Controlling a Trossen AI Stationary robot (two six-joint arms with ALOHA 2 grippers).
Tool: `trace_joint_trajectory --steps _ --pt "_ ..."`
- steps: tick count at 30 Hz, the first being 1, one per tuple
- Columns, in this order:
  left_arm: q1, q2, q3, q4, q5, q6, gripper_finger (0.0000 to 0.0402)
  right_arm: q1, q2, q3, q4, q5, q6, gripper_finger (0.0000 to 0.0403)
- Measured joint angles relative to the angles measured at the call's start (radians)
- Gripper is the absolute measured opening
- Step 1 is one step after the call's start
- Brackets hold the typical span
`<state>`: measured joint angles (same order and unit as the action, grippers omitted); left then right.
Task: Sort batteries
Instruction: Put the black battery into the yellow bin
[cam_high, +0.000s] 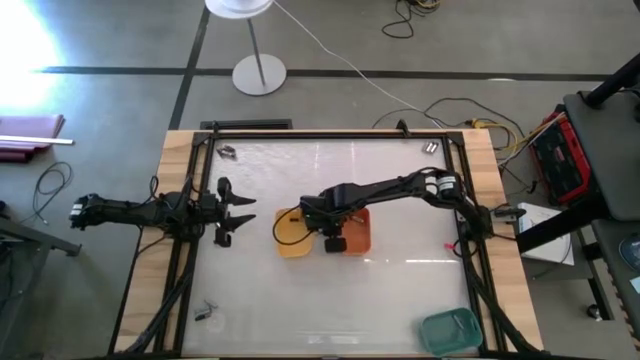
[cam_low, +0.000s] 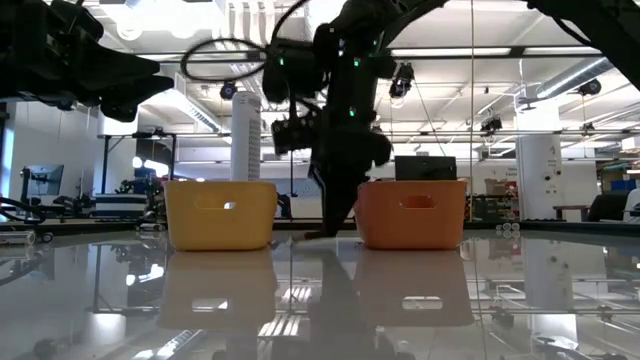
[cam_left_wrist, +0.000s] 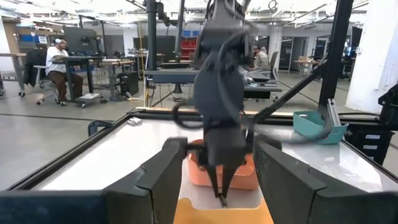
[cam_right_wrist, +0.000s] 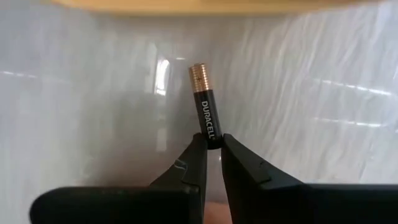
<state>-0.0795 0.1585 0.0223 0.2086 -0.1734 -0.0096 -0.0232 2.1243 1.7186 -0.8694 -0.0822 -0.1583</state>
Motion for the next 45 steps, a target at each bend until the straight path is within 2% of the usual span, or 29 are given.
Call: trace_joint_trajectory --steps 2,6,9,18,26,35,41,45 --pt "0.0 0.0 0.0 0.0 0.0 0.0 0.0181 0.004 -0.008 0.04 -0.042 0.008 -0.011 0.0033" --pt "0.0 0.0 0.0 0.0 0.0 0.0 0.0181 0.015 -0.009 0.13 -0.119 0.117 -0.044 0.0033" --pt "0.0 0.0 0.0 0.0 0.0 0.0 0.0181 0.017 -0.009 0.177 -0.116 0.153 -0.062 0.0033" --pt "0.0 0.0 0.0 0.0 0.0 0.0 0.0181 0.019 0.046 0.197 0.107 0.154 -0.014 0.0033" --pt "0.0 0.009 0.0 0.0 0.0 0.0 0.0181 0.021 0.16 0.314 0.096 0.153 0.01 0.0033" --pt "0.0 0.01 0.0 0.0 0.0 0.0 0.0181 0.031 0.283 0.438 -0.053 0.122 0.017 0.0033" --pt "0.0 0.011 0.0 -0.001 0.0 0.0 0.0181 0.039 0.313 0.471 -0.057 0.116 0.022 0.0034" --pt "0.0 0.013 0.0 -0.001 0.0 0.0 0.0181 0.039 0.302 0.471 -0.07 0.115 0.093 0.0046"
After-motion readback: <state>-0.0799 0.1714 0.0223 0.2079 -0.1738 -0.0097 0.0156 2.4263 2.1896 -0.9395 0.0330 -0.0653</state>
